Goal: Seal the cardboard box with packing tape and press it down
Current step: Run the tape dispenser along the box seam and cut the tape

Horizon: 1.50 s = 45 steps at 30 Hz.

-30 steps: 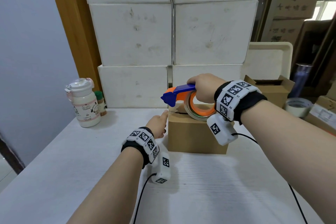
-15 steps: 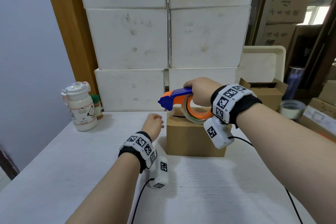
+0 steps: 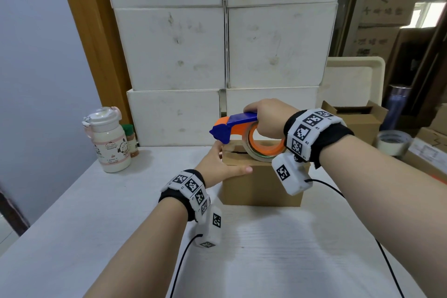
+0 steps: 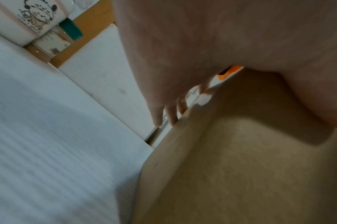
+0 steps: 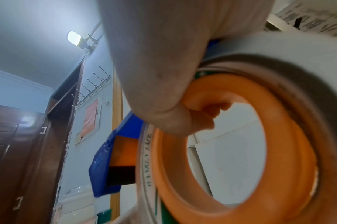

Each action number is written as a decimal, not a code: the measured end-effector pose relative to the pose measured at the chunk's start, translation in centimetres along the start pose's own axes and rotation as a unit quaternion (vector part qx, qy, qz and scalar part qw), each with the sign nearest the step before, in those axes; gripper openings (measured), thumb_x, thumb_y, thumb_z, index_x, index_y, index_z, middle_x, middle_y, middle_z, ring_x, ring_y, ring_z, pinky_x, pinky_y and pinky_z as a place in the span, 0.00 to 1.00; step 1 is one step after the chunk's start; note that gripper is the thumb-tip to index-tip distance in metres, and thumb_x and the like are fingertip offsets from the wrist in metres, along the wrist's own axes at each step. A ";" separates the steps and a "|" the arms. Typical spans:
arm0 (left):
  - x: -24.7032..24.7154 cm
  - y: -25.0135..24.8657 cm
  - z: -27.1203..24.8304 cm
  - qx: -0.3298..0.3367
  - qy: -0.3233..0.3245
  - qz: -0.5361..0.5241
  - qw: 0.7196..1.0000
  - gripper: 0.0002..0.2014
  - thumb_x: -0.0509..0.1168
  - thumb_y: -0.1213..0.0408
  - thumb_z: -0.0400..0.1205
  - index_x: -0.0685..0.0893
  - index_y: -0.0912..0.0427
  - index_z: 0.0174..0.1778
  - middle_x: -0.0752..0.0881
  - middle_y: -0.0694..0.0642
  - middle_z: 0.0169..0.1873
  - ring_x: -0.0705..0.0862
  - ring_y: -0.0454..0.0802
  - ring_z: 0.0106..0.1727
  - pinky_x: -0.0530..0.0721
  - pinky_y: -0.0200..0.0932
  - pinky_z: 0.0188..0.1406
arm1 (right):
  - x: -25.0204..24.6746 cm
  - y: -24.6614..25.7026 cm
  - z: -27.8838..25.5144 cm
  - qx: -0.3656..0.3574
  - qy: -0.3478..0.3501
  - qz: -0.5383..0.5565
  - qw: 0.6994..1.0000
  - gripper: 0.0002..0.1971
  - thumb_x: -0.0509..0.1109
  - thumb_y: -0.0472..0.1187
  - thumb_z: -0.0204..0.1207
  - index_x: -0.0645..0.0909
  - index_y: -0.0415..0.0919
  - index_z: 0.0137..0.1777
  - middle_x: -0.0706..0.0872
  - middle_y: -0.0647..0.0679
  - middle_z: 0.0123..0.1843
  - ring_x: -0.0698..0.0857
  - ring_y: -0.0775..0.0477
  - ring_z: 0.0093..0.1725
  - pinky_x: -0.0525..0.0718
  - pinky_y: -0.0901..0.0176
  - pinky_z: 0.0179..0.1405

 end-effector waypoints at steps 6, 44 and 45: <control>-1.3 0.4 -0.3 0.003 -0.013 0.020 1.000 0.55 0.78 0.39 0.52 0.65 0.46 0.76 0.77 0.47 0.71 0.76 0.48 0.71 0.76 0.52 0.73 | 0.0 -0.1 -0.3 -0.025 -0.003 -0.015 1.000 0.28 0.57 0.26 0.74 0.74 0.51 0.71 0.79 0.50 0.48 0.76 0.48 0.43 0.71 0.58 0.41; -6.4 1.8 -0.7 -0.077 0.022 -0.050 0.996 0.62 0.81 0.54 0.49 0.58 0.45 0.81 0.71 0.51 0.69 0.74 0.51 0.69 0.73 0.49 0.75 | 0.0 -5.0 -0.4 -0.039 -0.038 -0.095 0.994 0.31 0.58 0.29 0.75 0.69 0.57 0.75 0.76 0.46 0.56 0.76 0.42 0.56 0.72 0.55 0.53; -6.5 1.7 -0.6 -0.082 0.024 -0.050 0.995 0.62 0.81 0.54 0.48 0.58 0.45 0.81 0.70 0.51 0.69 0.73 0.52 0.70 0.73 0.50 0.76 | 0.1 -5.1 -0.4 -0.038 -0.039 -0.092 0.994 0.31 0.58 0.29 0.75 0.69 0.57 0.75 0.75 0.46 0.55 0.75 0.42 0.55 0.71 0.56 0.53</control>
Point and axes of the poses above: each hand's wrist, its own z-axis towards the middle knuckle, its own x-axis out of the palm, y = z × x, the point moved 3 cm from there along z, towards the middle knuckle
